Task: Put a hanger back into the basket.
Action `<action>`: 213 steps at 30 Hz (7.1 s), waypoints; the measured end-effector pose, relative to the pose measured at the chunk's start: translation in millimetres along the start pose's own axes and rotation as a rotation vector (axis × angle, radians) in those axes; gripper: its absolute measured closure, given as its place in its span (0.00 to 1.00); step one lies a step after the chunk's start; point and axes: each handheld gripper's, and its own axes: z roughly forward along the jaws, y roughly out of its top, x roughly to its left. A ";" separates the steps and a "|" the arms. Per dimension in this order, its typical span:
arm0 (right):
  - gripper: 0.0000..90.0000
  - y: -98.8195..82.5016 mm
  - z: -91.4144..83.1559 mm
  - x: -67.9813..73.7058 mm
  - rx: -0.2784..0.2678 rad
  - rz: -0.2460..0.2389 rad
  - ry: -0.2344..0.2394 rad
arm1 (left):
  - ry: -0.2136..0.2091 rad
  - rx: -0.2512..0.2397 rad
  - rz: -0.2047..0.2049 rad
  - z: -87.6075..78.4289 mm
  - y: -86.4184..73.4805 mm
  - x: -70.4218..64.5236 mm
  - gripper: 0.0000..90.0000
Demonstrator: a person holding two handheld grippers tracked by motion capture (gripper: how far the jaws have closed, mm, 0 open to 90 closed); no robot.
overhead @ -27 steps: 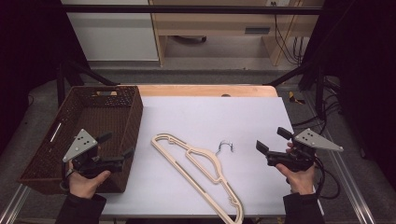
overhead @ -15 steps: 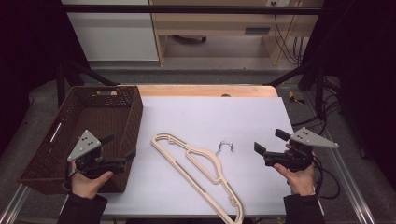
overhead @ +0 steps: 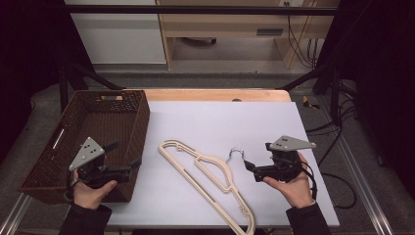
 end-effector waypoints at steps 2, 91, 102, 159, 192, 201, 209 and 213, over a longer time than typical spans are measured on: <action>0.11 2.6 8.6 8.3 0.076 -0.028 0.010 | -0.001 -0.001 0.003 -0.4 0.3 -0.7 0.06; 0.88 -40.2 102.2 17.8 0.768 -0.015 0.070 | -0.036 0.061 0.044 9.4 -1.9 -10.5 0.07; 0.84 -45.5 104.8 16.0 0.791 -0.094 0.051 | -0.040 0.068 0.045 11.3 -2.7 -11.3 0.07; 0.90 15.3 9.4 15.2 0.476 -0.304 0.158 | -0.259 0.334 0.274 33.1 74.2 -36.6 0.11; 0.90 37.7 -0.3 36.3 0.460 -0.427 0.209 | -0.439 0.684 0.573 100.7 63.0 -48.3 0.58; 0.90 38.1 -1.7 37.5 0.456 -0.438 0.219 | -0.481 0.709 0.582 102.8 61.2 -46.6 0.82; 0.89 37.1 1.6 39.7 0.457 -0.460 0.225 | -0.512 0.734 0.609 99.2 58.5 -47.2 0.85; 0.89 37.0 3.9 39.6 0.456 -0.478 0.230 | -0.521 0.741 0.612 96.8 57.9 -48.4 0.86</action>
